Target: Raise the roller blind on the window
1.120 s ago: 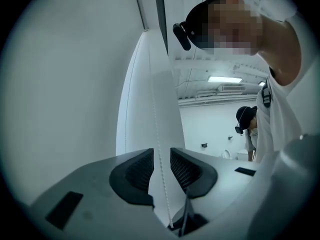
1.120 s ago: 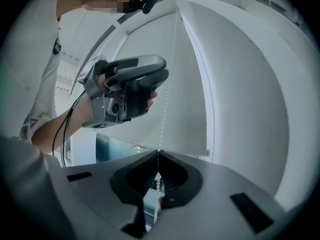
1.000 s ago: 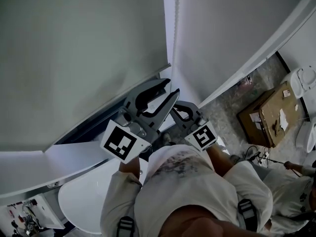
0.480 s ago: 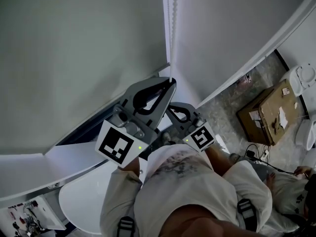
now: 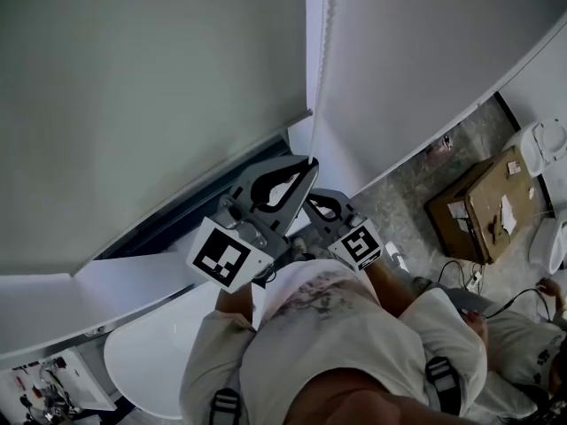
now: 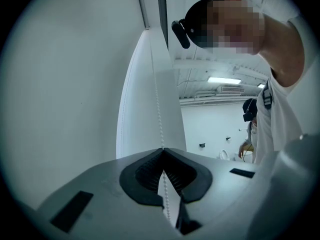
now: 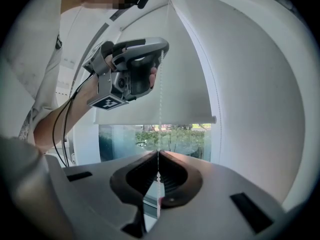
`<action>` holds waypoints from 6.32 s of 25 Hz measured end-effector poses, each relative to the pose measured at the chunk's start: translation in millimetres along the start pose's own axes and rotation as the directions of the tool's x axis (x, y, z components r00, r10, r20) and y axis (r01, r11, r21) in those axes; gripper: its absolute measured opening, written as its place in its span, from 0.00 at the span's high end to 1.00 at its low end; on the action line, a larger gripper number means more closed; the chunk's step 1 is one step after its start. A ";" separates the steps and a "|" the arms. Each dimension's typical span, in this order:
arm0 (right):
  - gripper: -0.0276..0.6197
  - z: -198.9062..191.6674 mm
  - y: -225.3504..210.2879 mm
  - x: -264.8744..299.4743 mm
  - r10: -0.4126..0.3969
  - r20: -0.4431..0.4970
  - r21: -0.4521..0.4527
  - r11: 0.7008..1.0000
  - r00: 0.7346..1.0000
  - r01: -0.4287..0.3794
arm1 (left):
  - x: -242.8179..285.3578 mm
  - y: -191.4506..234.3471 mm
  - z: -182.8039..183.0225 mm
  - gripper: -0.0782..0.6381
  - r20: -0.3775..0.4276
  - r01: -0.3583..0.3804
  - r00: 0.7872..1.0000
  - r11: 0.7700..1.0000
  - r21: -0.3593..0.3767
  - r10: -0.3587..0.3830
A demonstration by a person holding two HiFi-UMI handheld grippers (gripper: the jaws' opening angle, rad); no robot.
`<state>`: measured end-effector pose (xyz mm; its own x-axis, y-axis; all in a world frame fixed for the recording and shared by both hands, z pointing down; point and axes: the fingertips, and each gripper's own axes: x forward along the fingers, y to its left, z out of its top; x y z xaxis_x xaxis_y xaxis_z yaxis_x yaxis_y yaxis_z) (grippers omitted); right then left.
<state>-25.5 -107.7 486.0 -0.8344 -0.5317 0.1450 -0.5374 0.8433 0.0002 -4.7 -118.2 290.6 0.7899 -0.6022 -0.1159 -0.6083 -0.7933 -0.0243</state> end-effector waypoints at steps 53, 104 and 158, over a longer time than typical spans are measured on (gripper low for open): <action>0.86 -43.8 23.8 -27.8 0.000 -0.097 -0.016 1.000 0.995 -0.002 | -28.6 -15.9 -113.3 0.88 -0.062 -0.048 0.997 0.994 -0.097 0.042; 0.86 224.0 -13.2 -22.7 -0.109 0.269 -0.071 0.989 0.957 0.132 | -30.7 -4.0 -159.0 0.88 -0.067 -0.023 0.998 0.995 -0.097 0.017; 0.86 102.4 -2.9 -9.1 -0.100 0.142 -0.133 0.984 0.985 0.119 | -66.4 7.5 -108.4 0.84 -0.126 -0.087 0.990 0.985 -0.151 0.068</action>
<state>-28.9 -113.2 383.4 -0.7856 -0.6187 0.0022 -0.6116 0.7770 0.1490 -53.3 -93.9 405.7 0.7502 -0.6612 0.0085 -0.6559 -0.7424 0.1361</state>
